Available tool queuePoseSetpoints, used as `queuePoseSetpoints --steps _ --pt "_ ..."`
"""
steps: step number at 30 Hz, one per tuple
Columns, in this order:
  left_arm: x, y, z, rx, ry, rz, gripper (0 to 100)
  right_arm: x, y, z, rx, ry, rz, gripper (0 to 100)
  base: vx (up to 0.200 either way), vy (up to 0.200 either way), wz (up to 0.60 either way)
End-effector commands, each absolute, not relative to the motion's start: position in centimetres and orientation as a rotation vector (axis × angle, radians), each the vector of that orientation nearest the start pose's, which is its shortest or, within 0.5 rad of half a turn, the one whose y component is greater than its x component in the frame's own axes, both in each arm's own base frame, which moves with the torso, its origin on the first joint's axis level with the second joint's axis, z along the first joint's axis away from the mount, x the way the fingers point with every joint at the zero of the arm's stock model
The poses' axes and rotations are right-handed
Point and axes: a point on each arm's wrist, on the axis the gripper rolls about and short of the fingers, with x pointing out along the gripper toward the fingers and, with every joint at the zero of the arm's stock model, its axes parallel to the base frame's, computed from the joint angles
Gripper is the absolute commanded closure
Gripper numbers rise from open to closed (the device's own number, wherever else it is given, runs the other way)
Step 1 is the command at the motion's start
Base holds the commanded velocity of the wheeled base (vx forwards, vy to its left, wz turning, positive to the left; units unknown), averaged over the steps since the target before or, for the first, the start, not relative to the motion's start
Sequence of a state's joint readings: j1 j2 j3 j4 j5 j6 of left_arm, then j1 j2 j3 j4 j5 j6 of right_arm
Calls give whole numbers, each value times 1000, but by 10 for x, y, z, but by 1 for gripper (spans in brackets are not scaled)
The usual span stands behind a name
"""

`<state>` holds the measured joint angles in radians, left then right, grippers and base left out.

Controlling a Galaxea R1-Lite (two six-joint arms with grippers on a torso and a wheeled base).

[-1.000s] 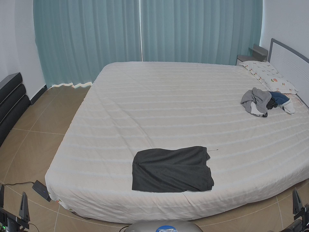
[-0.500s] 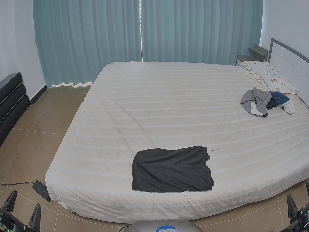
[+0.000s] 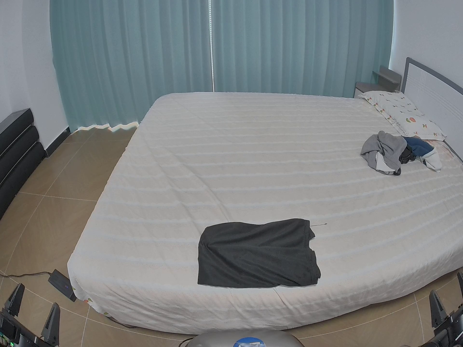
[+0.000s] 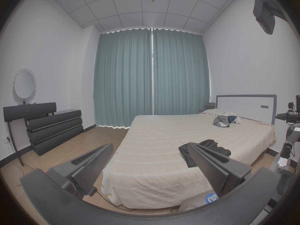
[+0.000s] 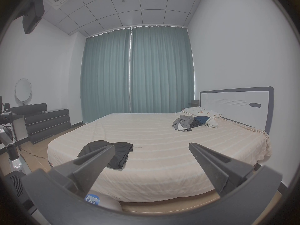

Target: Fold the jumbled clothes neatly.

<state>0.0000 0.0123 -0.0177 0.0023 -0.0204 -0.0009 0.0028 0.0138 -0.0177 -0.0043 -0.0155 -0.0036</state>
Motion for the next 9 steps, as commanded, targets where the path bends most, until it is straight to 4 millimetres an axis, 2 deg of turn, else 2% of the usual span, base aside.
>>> queuePoseSetpoints --steps 1,9 --pt "-23 0 76 -14 2 -12 0 -23 0 76 -3 -5 -12 0 0 0 0" --pt "-23 0 76 -8 3 -12 0 -23 0 76 2 -5 -11 0 0 0 0"
